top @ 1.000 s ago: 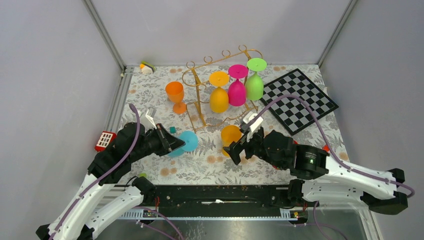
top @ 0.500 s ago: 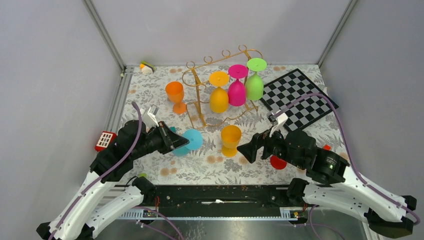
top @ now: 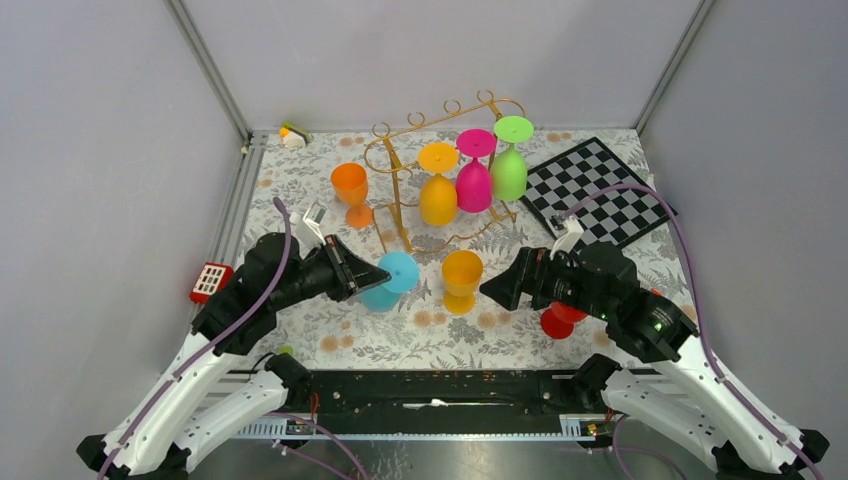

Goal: Place the wine glass upside down on the wine glass rack
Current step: Turn the wine glass upside down at the wine rack.

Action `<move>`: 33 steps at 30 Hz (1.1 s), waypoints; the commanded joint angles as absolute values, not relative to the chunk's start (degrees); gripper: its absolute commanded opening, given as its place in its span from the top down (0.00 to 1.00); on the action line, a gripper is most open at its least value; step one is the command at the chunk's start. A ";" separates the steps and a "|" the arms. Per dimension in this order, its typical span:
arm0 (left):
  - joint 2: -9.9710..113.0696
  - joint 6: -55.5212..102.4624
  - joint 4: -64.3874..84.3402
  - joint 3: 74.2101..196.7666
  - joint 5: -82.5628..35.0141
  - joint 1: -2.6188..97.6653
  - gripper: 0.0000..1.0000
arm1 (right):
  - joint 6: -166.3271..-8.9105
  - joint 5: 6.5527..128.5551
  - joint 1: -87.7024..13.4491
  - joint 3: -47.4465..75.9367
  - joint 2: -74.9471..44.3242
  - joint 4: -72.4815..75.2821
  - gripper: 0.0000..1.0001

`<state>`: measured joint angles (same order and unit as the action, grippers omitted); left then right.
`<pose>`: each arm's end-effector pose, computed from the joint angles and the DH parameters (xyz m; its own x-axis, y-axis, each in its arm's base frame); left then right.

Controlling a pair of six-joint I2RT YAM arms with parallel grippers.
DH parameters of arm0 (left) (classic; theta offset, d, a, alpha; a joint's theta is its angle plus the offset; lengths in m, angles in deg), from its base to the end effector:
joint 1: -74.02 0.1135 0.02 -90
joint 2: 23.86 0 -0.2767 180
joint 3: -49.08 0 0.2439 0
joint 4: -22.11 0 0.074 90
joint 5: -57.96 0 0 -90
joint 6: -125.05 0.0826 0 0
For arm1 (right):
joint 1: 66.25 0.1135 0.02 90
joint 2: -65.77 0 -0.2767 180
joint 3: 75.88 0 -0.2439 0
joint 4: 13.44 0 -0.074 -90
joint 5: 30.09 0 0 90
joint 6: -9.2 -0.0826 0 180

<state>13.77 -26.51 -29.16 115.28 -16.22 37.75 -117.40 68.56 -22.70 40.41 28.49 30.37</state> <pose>0.1130 -0.1108 0.3399 -0.8270 -0.4425 -0.3468 0.0940 0.4993 -0.8613 0.1123 0.1239 0.3432 -0.6419 0.2030 -0.7394 -0.5013 0.6186 0.6051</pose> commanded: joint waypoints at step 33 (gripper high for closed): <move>19.02 -34.76 -8.97 119.37 -18.73 37.81 1.00 | -123.06 68.93 -26.50 44.04 33.26 35.92 0.00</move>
<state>18.12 -33.39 -14.67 115.37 -16.79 37.75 -123.72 70.87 -25.94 44.34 33.30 35.46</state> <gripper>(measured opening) 0.032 0.993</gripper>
